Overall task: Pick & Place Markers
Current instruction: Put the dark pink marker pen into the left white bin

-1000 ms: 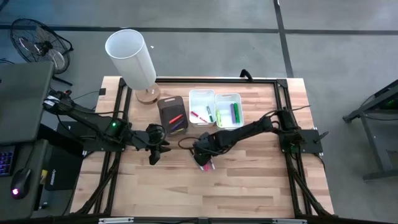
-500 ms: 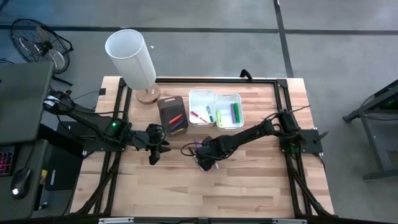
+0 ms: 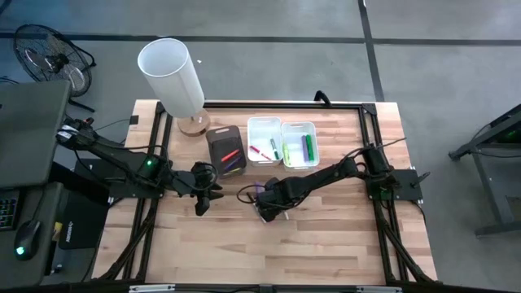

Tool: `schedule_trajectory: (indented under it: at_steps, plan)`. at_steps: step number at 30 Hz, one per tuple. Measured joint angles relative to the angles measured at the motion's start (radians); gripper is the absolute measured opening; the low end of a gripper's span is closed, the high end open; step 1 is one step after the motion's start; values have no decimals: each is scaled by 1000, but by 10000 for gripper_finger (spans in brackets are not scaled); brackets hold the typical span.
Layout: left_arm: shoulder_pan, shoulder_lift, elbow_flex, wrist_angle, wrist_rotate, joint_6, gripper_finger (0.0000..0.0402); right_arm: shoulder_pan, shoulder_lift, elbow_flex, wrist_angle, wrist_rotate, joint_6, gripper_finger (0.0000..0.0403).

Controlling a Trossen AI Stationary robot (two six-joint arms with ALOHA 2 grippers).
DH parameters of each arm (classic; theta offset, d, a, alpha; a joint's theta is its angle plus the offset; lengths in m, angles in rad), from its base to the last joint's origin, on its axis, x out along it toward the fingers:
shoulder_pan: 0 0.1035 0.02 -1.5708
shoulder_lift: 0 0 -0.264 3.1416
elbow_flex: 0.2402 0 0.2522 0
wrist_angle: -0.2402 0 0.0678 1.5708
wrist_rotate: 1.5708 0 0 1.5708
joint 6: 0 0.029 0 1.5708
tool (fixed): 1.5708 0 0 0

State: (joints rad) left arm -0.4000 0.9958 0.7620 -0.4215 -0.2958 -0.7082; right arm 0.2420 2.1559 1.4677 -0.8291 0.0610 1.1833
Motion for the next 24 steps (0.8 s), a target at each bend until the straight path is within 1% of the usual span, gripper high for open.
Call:
schedule_trajectory:
  at_steps: [11,24]
  plan:
    - [0,0,0,0,0,0,136,1,0,-3,-3,28,18,125]
    - [0,0,0,0,0,0,136,1,0,-4,-2,33,17,92]
